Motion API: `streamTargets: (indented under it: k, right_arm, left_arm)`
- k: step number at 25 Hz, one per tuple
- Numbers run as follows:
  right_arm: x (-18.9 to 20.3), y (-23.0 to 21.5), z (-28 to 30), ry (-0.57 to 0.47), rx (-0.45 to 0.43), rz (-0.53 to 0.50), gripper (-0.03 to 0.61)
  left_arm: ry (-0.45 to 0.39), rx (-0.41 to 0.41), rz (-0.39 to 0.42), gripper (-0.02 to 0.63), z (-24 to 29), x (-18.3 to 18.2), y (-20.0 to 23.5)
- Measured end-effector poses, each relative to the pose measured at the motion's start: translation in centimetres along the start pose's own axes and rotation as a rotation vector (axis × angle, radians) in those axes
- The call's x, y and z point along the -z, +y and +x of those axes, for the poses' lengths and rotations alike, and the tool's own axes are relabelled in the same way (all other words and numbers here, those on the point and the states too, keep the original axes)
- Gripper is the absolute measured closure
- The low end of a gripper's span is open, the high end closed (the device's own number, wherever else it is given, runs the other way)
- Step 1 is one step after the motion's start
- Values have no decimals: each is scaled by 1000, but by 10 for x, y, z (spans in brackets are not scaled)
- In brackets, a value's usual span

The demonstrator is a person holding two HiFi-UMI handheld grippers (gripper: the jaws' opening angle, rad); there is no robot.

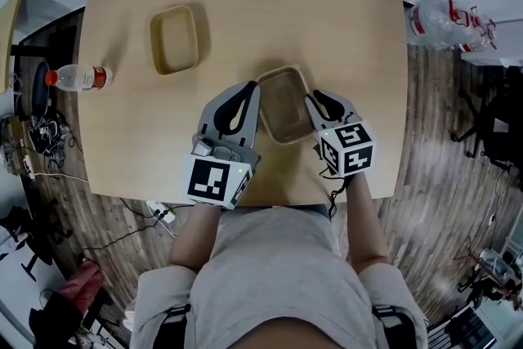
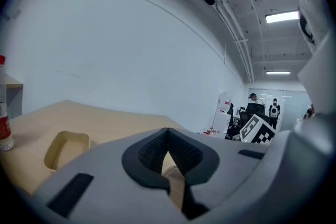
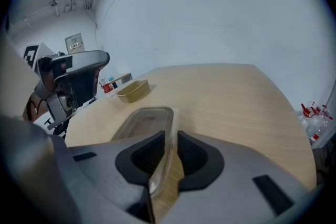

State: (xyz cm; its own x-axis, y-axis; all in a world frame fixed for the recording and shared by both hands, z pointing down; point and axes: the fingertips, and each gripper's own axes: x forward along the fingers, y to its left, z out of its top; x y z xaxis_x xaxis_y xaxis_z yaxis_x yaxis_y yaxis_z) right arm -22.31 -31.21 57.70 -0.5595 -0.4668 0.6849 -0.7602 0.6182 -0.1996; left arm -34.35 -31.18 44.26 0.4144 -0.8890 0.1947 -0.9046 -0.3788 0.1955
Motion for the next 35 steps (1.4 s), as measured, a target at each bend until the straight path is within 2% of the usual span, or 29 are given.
streamTargets:
  k: [10,12,18,25,35]
  right_arm:
    - [2,-2,3,20,0,19,529]
    - [1,0,3,17,-7,21,551]
    - [-7,4,-4,-19,-7,24,557]
    - [-28,2,-27,-109,15,56,557]
    - [-57,-23,-93,-270,138,88,557]
  left_arm:
    - [-4,-13,-1,598,1,-2,2]
    - [-6,-12,2,598,1,-4,1]
    - [-10,-15,5,598,-1,-6,1]
    - [-31,-10,19,598,-5,-15,-5]
    - [-82,52,58,598,3,-41,-37]
